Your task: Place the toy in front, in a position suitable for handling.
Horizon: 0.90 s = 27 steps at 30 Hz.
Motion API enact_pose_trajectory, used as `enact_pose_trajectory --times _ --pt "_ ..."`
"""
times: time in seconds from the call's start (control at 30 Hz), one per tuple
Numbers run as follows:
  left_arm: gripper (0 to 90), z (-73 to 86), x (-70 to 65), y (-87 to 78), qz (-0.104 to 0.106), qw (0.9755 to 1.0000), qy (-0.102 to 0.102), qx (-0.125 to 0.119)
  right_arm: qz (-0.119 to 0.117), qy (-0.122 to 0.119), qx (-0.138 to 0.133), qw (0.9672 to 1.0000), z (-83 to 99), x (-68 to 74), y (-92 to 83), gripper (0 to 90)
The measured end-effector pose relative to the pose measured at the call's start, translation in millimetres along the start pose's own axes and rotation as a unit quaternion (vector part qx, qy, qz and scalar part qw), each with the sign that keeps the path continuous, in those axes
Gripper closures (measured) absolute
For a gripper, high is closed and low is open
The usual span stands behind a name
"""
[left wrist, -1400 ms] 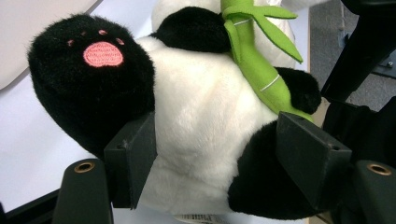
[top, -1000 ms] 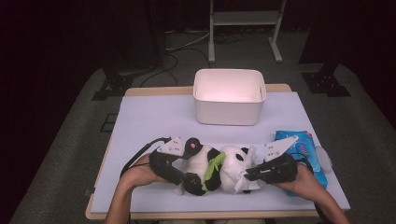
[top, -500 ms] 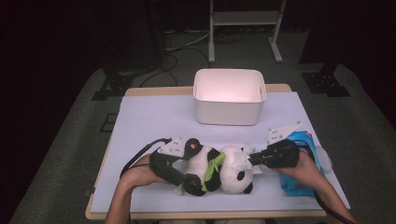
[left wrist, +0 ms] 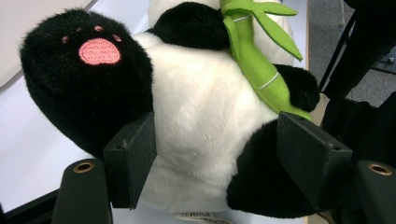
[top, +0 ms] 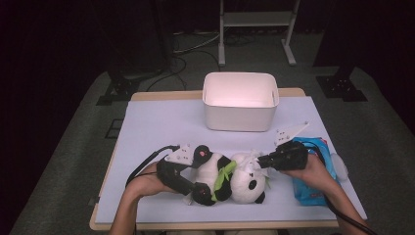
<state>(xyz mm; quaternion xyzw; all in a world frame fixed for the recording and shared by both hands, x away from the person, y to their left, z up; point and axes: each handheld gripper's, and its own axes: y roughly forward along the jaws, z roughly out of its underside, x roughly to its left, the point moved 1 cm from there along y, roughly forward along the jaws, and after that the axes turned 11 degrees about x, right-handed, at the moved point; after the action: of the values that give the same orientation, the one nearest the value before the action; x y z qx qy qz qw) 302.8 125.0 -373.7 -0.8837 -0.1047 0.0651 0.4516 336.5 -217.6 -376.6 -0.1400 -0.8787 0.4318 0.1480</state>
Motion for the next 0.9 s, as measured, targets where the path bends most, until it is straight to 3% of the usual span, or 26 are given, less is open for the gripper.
enact_pose_trajectory --times 0.2,0.37,0.67,0.9 --pt "28.7 0.0 0.3 0.1 0.0 1.0 -0.001 0.001 0.001 0.017 0.005 0.9999 26.0 3.4 -2.5 80.7" --pt "28.6 0.1 0.1 0.2 0.0 1.0 0.0 0.001 -0.006 0.013 -0.001 0.9999 31.2 7.5 -4.1 80.6" --pt "28.5 -0.2 -0.7 0.2 -0.003 1.0 0.002 0.003 -0.01 -0.022 0.0 0.9997 -4.3 14.8 -2.6 80.6" --pt "28.4 -0.6 -1.8 0.9 -0.003 1.0 0.004 0.005 -0.018 -0.05 0.013 0.9985 -39.6 15.1 8.5 80.0"
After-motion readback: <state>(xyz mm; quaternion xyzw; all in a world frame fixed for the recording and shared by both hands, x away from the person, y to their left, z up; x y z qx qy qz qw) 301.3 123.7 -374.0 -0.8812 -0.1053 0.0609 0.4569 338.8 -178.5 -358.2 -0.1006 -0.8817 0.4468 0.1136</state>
